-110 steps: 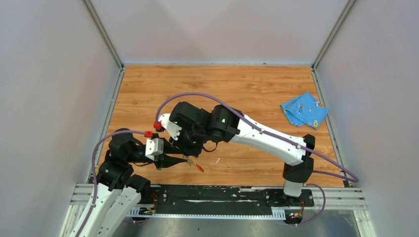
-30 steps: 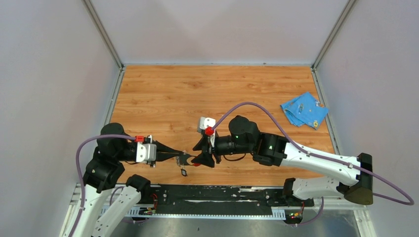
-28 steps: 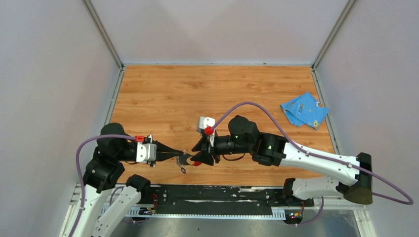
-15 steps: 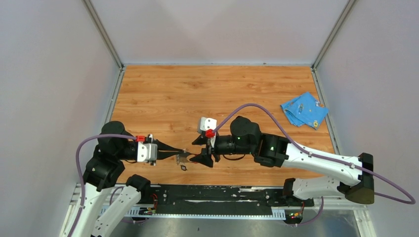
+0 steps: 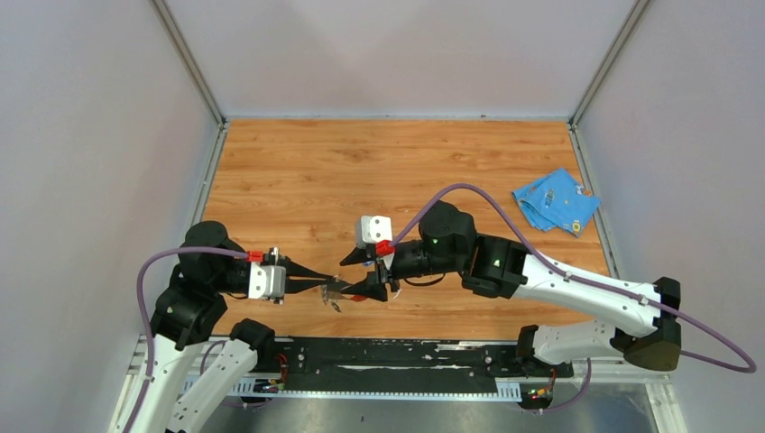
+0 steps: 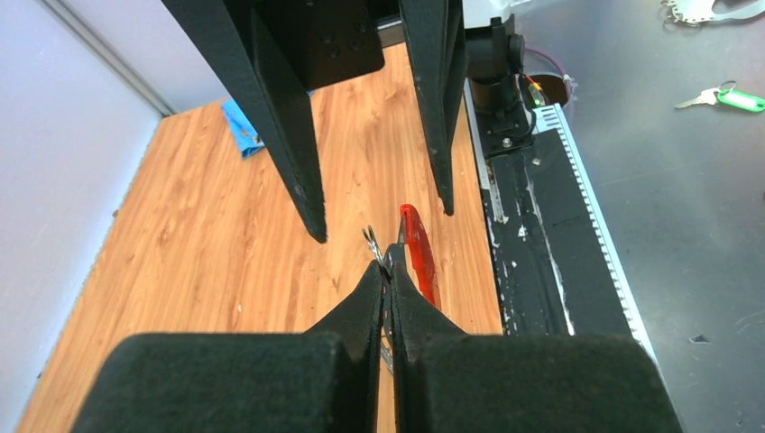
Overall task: Put the keys on the keyring
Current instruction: Adjust the keyring.
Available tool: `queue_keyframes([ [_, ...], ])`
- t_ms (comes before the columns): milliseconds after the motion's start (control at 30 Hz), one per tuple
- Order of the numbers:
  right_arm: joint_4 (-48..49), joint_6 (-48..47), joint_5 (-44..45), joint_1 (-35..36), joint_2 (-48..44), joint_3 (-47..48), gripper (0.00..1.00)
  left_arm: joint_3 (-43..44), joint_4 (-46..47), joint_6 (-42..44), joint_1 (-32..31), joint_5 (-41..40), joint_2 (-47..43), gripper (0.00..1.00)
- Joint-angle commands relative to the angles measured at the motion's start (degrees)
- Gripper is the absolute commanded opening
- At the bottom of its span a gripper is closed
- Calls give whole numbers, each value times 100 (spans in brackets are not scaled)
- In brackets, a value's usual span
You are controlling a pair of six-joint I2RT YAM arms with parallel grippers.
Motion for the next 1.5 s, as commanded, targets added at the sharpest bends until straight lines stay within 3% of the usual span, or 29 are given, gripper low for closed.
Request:
queue_keyframes([
  [0, -172, -164, -377, -57, 88, 177, 53, 172, 28, 139, -7, 143, -15, 0],
  [200, -17, -137, -315, -56, 144, 170, 45, 182, 28, 123, -6, 175, -19, 0],
  [333, 72, -79, -320, -60, 185, 163, 29, 182, 17, 121, -4, 171, -28, 0],
  [500, 113, -10, -164, -58, 179, 170, 1, 137, 19, 96, -8, 190, -40, 0],
  [567, 45, 97, -40, -59, 171, 237, 1, 65, -29, 123, -8, 64, -53, 1],
  [633, -401, 172, 160, -58, 238, 466, 1, -46, -157, 230, -7, -324, -97, 18],
  [700, -905, 160, 384, -52, 369, 743, 1, -104, -246, 459, -8, -761, -135, 29],
  [800, -1316, 190, 788, -28, 418, 922, 1, -54, -256, 632, -2, -1003, -181, 37],
  [1000, -1939, 92, 1708, 322, 698, 1320, 0, 71, -259, 563, -7, -1093, -77, 39],
  [1200, -2120, 461, 3471, 549, 900, 1573, 0, -69, -243, 322, -6, -1201, -208, 39],
  [1267, -2113, 607, 3872, 566, 1036, 1700, 0, -397, 54, -145, -7, -1183, -390, 39],
  [1467, -2115, 1085, 5194, 575, 1467, 2179, 0, -1654, 2211, -2452, -8, -1851, -967, 43],
])
